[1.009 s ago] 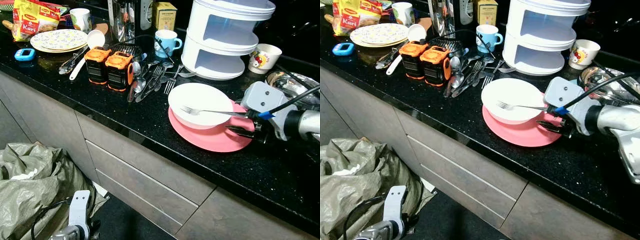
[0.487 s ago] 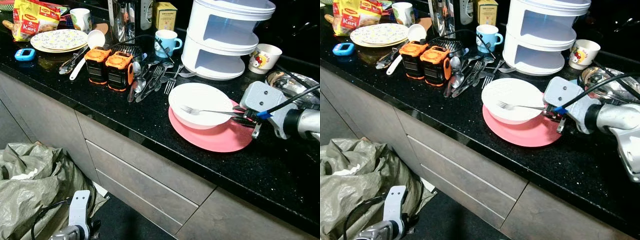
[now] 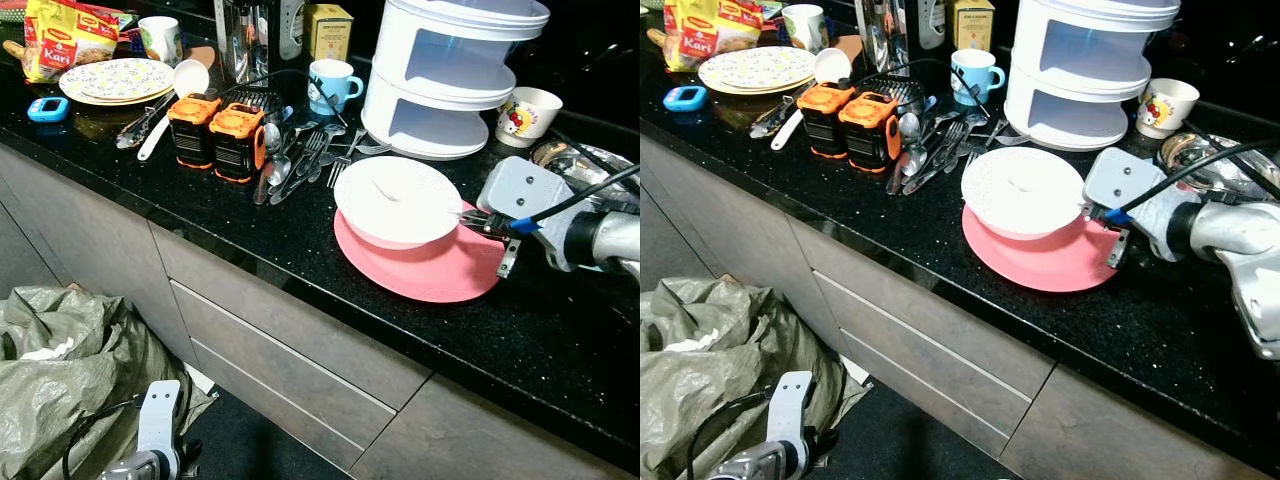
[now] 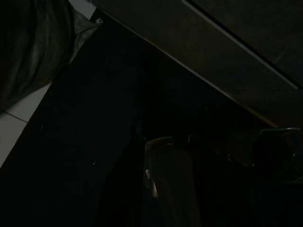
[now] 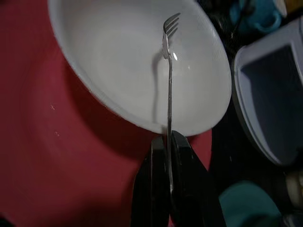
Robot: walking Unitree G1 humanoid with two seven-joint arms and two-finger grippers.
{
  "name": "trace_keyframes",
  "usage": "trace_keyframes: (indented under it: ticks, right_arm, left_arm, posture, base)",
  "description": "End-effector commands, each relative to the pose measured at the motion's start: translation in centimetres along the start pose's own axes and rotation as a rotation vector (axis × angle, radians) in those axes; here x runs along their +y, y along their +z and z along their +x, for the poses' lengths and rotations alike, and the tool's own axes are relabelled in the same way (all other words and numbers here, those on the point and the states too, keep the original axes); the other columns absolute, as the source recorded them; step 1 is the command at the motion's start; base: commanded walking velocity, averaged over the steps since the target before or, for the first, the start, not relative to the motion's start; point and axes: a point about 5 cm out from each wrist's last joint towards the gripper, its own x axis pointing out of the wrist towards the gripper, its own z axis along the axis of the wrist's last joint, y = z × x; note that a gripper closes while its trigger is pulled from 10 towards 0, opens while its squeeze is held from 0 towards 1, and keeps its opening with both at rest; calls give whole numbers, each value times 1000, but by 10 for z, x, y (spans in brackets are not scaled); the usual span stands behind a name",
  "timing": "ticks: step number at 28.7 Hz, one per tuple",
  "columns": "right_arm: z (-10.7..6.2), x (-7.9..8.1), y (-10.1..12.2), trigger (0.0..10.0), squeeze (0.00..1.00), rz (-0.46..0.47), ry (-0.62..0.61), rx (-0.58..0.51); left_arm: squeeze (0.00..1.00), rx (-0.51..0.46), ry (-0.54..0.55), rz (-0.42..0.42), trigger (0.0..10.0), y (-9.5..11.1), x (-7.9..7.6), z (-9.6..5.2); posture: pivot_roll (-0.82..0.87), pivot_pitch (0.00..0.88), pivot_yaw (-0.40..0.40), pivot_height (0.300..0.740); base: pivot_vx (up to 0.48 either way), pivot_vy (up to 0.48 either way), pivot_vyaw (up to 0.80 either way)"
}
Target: Kitchen organization
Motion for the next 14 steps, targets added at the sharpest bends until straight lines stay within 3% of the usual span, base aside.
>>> trace_keyframes:
  ticks: [1,5,10,14]
  right_arm:
    - [-4,-5,5,0,0,8,-21,-48]
    - [-2,-4,20,0,0,127,-1,-256]
    - [-1,0,32,0,0,215,12,-415]
    - [1,2,27,0,0,228,9,-396]
  left_arm:
    - [0,18,-3,-6,10000,-6,-1,0]
    - [0,17,-4,-9,10000,-6,-1,0]
    - [0,16,-4,-12,10000,-6,0,-1]
    - [0,18,-6,-9,10000,-6,1,-1]
  posture:
    - [25,86,-16,740]
    - [29,83,-20,740]
    - [35,86,-16,740]
    - [32,93,-8,740]
  base:
    - [0,0,0]
    - [0,0,0]
    - [0,0,0]
    - [0,0,0]
